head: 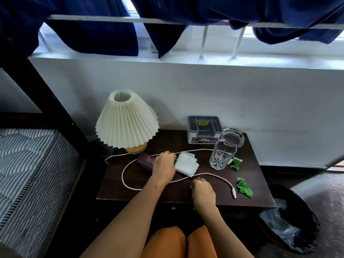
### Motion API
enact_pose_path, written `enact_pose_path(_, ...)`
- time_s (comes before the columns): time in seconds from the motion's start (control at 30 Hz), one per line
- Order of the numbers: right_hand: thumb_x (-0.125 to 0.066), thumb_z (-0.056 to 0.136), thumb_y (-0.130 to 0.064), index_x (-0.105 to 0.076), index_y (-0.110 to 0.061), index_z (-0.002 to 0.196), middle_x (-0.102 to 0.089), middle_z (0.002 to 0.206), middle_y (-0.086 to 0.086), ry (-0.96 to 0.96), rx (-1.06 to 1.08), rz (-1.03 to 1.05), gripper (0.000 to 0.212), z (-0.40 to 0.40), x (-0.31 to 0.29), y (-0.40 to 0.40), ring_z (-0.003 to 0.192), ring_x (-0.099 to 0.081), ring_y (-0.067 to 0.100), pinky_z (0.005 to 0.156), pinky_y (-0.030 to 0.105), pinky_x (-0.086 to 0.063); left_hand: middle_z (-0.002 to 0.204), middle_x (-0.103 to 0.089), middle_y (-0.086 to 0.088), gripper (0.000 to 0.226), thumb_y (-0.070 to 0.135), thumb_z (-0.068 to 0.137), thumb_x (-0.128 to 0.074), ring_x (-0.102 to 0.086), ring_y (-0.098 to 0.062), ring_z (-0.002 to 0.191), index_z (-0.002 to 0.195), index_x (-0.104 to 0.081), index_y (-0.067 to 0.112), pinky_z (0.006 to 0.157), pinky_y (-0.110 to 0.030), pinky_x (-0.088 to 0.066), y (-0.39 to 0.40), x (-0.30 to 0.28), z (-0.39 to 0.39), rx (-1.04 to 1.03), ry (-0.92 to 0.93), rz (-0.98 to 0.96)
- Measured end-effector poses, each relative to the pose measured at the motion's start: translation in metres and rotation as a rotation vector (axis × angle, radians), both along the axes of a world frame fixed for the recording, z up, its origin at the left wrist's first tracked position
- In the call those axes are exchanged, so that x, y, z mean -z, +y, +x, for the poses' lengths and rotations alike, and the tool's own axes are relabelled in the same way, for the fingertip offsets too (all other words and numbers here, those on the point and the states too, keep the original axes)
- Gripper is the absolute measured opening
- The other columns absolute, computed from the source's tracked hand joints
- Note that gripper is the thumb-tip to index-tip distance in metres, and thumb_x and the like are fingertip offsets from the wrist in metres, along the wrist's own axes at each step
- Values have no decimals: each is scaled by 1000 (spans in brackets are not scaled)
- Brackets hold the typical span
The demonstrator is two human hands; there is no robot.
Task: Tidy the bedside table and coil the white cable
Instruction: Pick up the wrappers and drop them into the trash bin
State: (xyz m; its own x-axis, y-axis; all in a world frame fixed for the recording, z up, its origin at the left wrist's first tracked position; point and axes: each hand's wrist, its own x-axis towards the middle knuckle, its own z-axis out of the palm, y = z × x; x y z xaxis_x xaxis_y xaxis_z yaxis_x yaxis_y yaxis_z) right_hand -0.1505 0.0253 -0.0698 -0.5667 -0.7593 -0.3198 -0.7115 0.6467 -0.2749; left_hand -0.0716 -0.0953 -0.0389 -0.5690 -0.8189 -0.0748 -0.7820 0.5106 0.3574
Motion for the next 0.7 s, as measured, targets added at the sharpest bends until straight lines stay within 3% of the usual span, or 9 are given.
enact_pose_path(0.4, -35, 95, -4, -58, -5, 112, -58, 118, 10, 39, 65, -1, 28, -1, 5, -8, 114, -51, 29, 85, 35, -47, 122, -62, -10, 35, 3, 84, -54, -51, -26, 119, 116, -59, 14, 100, -38, -33, -30, 13, -36, 122, -534, -142)
enact_pose_path(0.7, -36, 93, 1, -57, -5, 110, -57, 117, 11, 14, 66, -26, 28, -1, 3, -2, 111, -53, 30, 84, 36, -46, 124, -58, -9, 28, 10, 89, -51, -48, -26, 120, 116, -60, 12, 102, -38, -32, -35, 23, -40, 114, -478, -194)
